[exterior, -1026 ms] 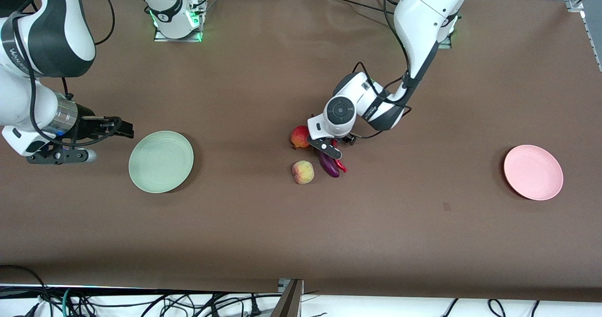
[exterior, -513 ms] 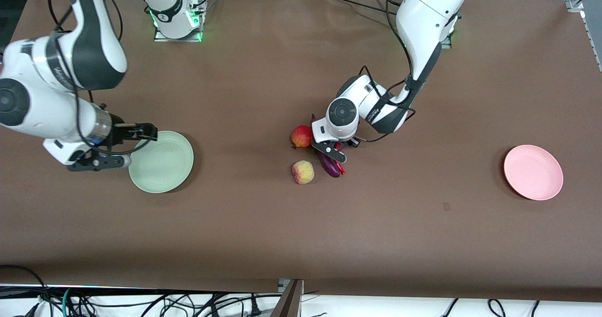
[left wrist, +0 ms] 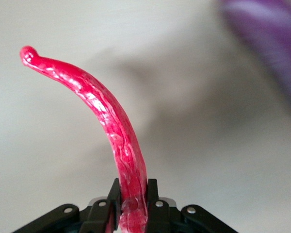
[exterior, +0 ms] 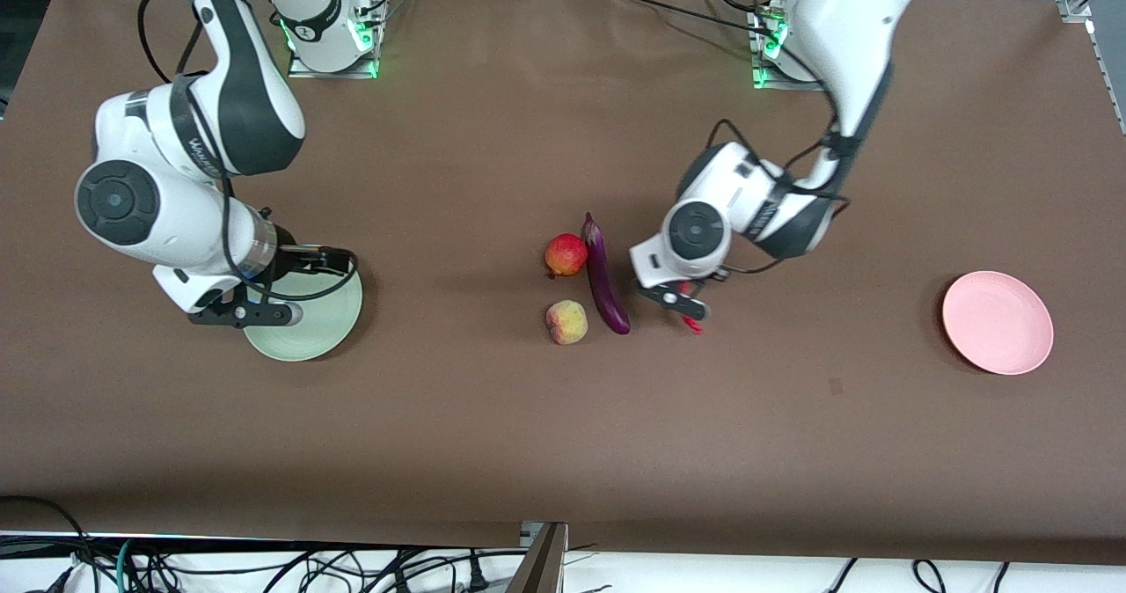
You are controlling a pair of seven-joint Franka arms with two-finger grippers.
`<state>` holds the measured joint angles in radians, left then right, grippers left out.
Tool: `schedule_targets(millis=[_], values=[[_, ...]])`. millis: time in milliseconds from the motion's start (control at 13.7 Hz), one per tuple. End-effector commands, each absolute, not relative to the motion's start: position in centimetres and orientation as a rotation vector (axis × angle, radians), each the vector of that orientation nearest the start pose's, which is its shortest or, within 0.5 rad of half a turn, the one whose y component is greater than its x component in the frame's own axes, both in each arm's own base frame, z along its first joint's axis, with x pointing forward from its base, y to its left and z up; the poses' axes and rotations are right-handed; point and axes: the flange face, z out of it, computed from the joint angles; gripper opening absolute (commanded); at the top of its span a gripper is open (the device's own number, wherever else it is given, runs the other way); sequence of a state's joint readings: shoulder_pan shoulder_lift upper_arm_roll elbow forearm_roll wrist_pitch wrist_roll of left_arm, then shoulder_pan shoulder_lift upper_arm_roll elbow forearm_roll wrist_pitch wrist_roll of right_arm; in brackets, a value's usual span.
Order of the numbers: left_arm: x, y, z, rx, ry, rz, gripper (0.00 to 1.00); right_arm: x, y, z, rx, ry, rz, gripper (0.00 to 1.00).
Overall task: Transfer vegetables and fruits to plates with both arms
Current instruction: 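Grasp the chili with the left gripper while the right gripper moves out, then carry the chili to the pink plate while the right gripper reaches the pomegranate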
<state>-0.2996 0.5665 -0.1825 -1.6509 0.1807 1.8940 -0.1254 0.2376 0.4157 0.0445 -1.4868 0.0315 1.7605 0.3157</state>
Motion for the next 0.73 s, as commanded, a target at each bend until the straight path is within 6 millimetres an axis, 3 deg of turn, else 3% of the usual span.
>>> schedule_targets(millis=[0, 147, 293, 440, 659], values=[[60.0, -20.9, 30.3, -2.834, 0.691, 0.429, 0.0, 65.0, 24.9, 38.2, -3.062, 0.237, 0.246, 1.0], [62.1, -13.9, 31.9, -2.778, 0.76, 0.421, 0.0, 64.1, 30.9, 34.8, -3.008, 0.449, 0.208, 1.0], [63.7, -6.0, 32.0, -2.72, 0.827, 0.438, 0.0, 62.0, 36.0, 32.6, -2.992, 0.612, 0.213, 1.0], [65.2, 2.3, 31.9, -2.67, 0.912, 0.369, 0.0, 60.4, 39.6, 30.1, -2.964, 0.746, 0.204, 1.0], [64.7, 11.6, 31.3, -2.675, 1.036, 0.395, 0.0, 58.8, 43.0, 27.3, -2.918, 0.87, 0.18, 1.0]])
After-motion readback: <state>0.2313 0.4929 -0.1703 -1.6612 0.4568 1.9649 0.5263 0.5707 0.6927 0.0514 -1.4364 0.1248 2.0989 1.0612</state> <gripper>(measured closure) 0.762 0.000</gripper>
